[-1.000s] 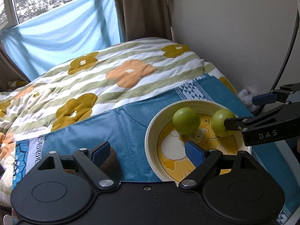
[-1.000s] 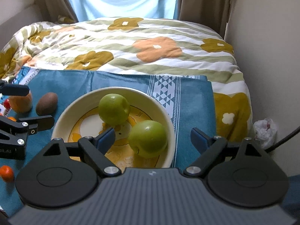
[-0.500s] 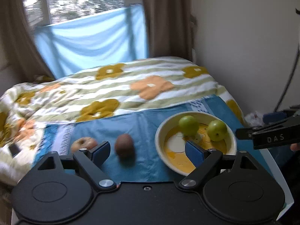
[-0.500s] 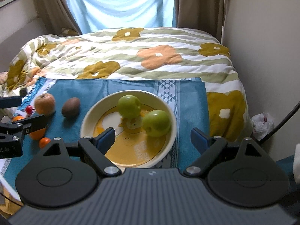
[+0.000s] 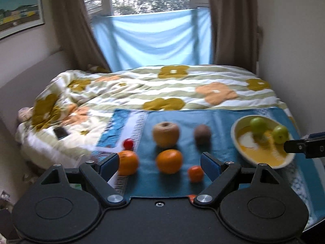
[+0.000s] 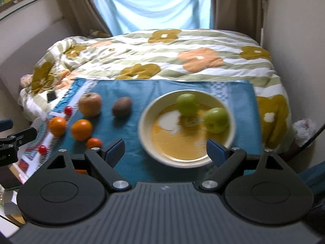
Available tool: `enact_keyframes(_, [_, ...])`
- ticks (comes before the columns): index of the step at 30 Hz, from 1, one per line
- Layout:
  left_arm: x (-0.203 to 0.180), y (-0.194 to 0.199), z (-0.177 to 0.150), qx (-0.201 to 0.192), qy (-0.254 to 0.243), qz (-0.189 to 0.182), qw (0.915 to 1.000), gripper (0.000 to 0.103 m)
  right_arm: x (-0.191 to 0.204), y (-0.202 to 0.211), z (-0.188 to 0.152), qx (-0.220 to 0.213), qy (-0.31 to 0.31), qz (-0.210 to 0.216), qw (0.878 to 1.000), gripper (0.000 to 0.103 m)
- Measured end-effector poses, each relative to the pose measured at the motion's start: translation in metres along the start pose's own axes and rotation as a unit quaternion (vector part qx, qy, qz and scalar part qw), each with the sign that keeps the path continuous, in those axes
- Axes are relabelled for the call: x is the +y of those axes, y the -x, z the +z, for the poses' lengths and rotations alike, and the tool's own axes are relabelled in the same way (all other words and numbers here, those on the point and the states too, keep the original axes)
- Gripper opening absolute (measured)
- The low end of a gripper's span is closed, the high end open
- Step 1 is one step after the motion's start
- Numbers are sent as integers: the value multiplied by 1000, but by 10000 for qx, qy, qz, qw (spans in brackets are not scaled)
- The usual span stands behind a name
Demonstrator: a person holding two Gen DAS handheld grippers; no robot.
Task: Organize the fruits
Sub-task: 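Withdraw both tools from the bowl toward the oranges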
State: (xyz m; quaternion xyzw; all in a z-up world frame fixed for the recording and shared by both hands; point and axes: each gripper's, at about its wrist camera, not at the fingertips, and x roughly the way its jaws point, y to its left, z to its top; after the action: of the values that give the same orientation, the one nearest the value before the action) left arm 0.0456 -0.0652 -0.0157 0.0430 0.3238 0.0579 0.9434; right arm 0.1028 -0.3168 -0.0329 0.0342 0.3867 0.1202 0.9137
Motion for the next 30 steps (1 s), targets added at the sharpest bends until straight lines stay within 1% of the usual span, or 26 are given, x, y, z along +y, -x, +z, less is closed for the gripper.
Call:
enact_keyframes(4, [31, -5, -5, 65, 12, 95, 9999, 90, 34, -11, -2, 55, 128, 195, 9997, 102])
enact_keyframes(9, [65, -23, -7, 126, -275, 39, 9995, 90, 76, -33, -1, 103, 140, 392, 9991, 102])
enact_keyframes(15, [96, -65, -8, 257, -767, -312, 9962, 90, 117, -67, 2, 88, 61, 450, 9989, 102])
enact_keyframes(19, [108, -94, -12, 351, -1110, -661, 9910, 90, 136, -93, 1, 73, 46, 394, 9992, 102])
enact_keyframes(24, [112, -131, -19, 488, -1471, -1098, 9818, 90, 152, -119, -2, 55, 163, 278, 9995, 102])
enact_keyframes(30, [109, -163, -23, 577, -1722, -1438, 9728, 87, 163, -144, -6, 138, 295, 140, 9994, 99])
